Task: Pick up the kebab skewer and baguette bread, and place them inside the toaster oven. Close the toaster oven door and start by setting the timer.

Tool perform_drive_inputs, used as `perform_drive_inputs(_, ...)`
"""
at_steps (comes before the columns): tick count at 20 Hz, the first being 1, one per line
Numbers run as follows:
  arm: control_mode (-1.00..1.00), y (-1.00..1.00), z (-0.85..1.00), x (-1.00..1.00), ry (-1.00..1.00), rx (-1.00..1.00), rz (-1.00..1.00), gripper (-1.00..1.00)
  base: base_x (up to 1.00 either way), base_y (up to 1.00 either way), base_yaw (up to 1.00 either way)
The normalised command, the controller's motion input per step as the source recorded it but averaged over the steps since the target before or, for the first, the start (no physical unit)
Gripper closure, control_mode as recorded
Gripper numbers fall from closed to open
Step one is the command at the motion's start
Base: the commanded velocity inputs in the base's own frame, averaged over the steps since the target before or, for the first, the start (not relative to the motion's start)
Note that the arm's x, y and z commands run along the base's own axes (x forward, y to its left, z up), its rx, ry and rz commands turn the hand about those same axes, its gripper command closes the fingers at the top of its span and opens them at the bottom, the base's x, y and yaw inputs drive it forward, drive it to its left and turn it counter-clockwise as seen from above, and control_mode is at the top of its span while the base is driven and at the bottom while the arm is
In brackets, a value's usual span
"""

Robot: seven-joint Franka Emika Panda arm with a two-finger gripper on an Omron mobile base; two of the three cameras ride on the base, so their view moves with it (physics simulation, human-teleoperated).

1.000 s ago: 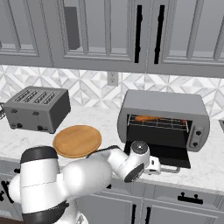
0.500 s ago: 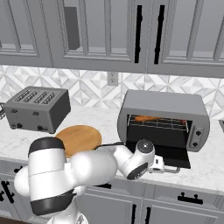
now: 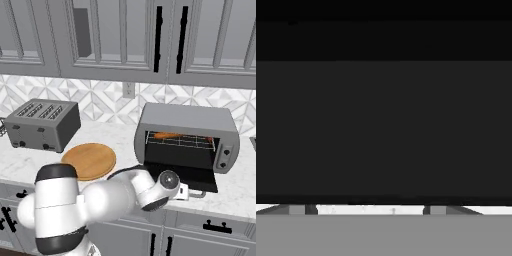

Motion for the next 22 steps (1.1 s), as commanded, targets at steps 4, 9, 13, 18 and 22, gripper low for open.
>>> perform_drive_inputs(4,-1.00,0.01,0.13,0.63,-0.13,0.00,0.00,-1.00,0.00,0.00,0.00)
perform_drive_inputs(9,-1.00,0.03,0.31,0.55,-0.15,0.00,0.00,-1.00,0.00,0.00,0.00)
perform_drive_inputs(13,-1.00,0.13,0.31,0.57,-0.15,0.00,0.00,-1.00,0.00,0.00,0.00)
perform_drive_inputs(18,-1.00,0.05,0.53,0.60,-0.11,0.00,0.00,-1.00,0.00,0.00,0.00)
perform_drive_inputs(22,-1.00,0.01,0.74,0.56,-0.06,0.00,0.00,-1.00,0.00,0.00,0.00)
